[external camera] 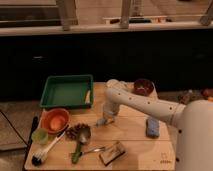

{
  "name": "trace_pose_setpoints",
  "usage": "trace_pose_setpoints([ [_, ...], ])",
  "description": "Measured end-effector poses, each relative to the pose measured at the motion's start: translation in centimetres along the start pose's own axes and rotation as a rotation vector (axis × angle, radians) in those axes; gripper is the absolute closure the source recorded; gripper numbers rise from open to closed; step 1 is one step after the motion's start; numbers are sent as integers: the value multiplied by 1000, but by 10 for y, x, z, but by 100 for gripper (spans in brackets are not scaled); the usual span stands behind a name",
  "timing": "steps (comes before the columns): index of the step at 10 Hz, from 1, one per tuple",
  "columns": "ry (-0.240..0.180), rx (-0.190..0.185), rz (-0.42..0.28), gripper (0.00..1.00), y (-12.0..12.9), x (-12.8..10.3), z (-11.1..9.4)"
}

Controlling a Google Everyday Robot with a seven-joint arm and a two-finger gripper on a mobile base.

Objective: Wipe table surface with towel

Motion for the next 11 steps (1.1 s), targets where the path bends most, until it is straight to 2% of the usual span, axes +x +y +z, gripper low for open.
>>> trace_pose_setpoints([
  [2,18,15,18,100,5,10,-14],
  [4,43,31,40,100,11,24,-40],
  [5,50,36,49,100,11,27,-43],
  [8,72,41,85,100,7,48,-39],
  [11,69,38,75,100,-12,57,-24],
])
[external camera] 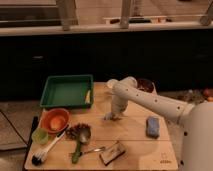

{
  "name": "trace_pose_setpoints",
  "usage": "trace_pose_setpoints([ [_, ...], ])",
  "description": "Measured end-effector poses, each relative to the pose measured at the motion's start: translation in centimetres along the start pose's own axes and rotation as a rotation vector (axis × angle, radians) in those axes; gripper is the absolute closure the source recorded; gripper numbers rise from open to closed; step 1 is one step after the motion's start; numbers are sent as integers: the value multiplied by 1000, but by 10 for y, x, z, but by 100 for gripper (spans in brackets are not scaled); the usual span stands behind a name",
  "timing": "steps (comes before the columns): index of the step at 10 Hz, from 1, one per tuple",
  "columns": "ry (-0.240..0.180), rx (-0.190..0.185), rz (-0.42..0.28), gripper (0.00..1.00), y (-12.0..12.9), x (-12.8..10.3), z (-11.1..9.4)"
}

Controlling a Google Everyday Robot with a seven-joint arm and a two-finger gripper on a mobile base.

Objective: Wipe table surface with towel

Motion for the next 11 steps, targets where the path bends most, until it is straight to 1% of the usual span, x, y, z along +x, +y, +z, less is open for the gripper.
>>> trace_pose_setpoints([
  [1,-12,4,-32,100,-7,-6,2],
  [2,-36,15,-85,100,-14,-15,1],
  [3,-74,20,-164,100,-13,-28,0],
  [5,-124,18,-248,100,-4,-47,-2],
  [6,-147,8,-285,100,7,-55,-5],
  [7,-163,-17,-322,100,23,-60,-6],
  [8,-163,-49,-343,100,33,-63,-5],
  [9,-152,-80,-347,100,38,-62,-2],
  [10,-125,-129,-341,100,45,-55,5],
  [11,-107,-139,-325,100,49,-46,7],
])
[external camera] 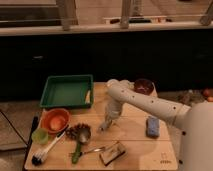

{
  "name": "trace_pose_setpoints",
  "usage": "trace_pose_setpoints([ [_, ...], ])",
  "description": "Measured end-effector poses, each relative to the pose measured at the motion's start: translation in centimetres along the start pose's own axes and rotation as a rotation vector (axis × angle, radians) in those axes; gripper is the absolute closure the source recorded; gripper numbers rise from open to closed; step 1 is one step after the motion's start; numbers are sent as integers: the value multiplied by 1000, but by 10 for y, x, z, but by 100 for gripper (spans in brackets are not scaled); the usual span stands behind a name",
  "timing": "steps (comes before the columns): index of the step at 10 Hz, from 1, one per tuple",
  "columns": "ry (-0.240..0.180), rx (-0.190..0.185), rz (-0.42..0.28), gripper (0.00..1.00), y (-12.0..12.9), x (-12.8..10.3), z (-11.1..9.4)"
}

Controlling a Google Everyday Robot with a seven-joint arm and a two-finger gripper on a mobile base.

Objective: Wipe table surface with towel

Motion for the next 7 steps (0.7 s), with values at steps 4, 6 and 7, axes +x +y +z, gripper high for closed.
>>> trace_pose_setpoints([
  [4,101,-7,111,100,-1,49,-13],
  [6,136,6,134,100,-17,63,-16],
  [7,142,19,133,100,-24,64,-17],
])
